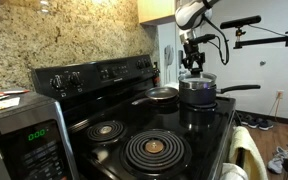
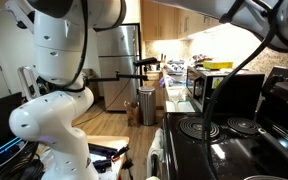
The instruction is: Put the lid on the pot
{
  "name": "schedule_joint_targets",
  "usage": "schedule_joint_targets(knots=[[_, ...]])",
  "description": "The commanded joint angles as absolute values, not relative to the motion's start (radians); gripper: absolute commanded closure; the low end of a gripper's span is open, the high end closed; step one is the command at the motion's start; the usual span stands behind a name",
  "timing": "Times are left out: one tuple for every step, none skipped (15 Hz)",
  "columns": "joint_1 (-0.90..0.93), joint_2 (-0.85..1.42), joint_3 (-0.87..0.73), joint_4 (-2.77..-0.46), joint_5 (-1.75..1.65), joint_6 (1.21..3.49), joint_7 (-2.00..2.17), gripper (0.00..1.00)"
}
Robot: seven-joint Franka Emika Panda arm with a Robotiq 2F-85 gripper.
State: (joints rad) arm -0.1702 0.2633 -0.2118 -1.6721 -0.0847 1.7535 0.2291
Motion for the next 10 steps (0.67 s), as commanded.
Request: schedule_joint_targets(knots=[[-0.185, 0.26, -0.206, -1.655, -0.062, 1.744, 0.206, 0.65], [-0.184, 0.26, -0.205, -1.66, -0.062, 1.75, 0.207, 0.65], [-0.183, 0.259, -0.205, -1.665, -0.064, 1.758, 0.208, 0.65], [-0.183, 0.258, -0.205, -1.668, -0.062, 1.763, 0.208, 0.65], [-0.183, 0.257, -0.205, -1.669, -0.062, 1.767, 0.211, 0.65], [-0.182, 0.256, -0.205, -1.671, -0.066, 1.774, 0.21, 0.65], [-0.181, 0.256, -0.205, -1.674, -0.067, 1.783, 0.21, 0.65], [-0.181, 0.258, -0.204, -1.675, -0.064, 1.786, 0.21, 0.65], [-0.181, 0.259, -0.203, -1.676, -0.061, 1.786, 0.208, 0.65], [-0.181, 0.261, -0.201, -1.679, -0.056, 1.784, 0.206, 0.65]])
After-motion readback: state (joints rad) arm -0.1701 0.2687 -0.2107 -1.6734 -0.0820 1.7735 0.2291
